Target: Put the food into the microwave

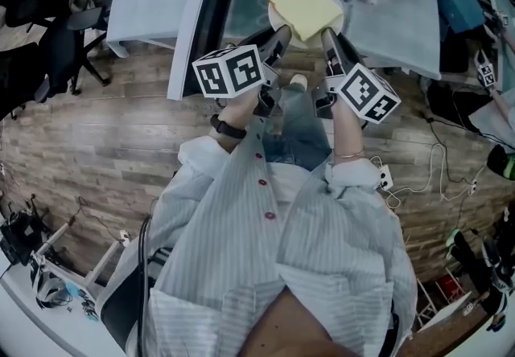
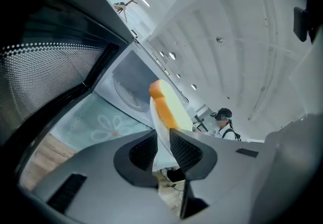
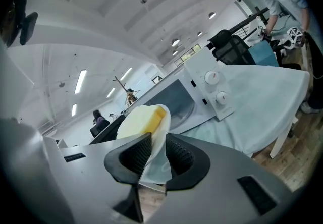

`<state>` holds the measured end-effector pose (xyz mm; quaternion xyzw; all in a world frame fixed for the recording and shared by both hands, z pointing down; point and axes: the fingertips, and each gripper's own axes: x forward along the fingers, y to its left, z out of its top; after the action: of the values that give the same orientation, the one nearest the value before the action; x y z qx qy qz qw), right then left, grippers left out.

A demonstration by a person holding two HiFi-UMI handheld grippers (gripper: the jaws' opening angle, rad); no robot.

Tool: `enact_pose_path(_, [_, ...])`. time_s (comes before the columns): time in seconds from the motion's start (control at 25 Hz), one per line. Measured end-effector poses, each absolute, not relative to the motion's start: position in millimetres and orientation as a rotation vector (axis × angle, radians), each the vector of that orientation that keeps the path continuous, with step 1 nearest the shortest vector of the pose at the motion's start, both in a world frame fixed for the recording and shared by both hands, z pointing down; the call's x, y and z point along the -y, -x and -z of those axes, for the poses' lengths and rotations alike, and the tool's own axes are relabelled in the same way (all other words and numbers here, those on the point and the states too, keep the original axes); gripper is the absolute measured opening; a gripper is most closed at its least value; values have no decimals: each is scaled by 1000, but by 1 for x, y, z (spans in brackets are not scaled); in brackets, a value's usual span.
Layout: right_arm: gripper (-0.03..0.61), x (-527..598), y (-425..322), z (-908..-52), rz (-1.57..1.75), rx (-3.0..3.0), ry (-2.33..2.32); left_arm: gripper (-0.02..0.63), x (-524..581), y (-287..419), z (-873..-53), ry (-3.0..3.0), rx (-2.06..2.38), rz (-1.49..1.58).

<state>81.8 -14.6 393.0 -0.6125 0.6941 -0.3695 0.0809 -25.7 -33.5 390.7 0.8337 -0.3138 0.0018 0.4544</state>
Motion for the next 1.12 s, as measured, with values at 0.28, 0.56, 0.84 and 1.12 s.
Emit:
enact_pose_path(0.28, [104, 54, -95, -400, 1157, -2141, 1779, 72, 66, 13, -397, -2016, 829, 3])
enact_pose_path(0.56, [104, 86, -102, -402, 1210, -2238, 1717, 72, 90, 5, -401, -1959, 905, 19])
enact_pose_path(0.84, [104, 100, -103, -411, 1263, -2339, 1632, 74, 95, 5, -412, -1901, 993, 30])
enact_pose_path(1.12, [104, 109, -113, -410, 1267, -2414, 1587, 75, 99, -8, -412, -1870, 1033, 69])
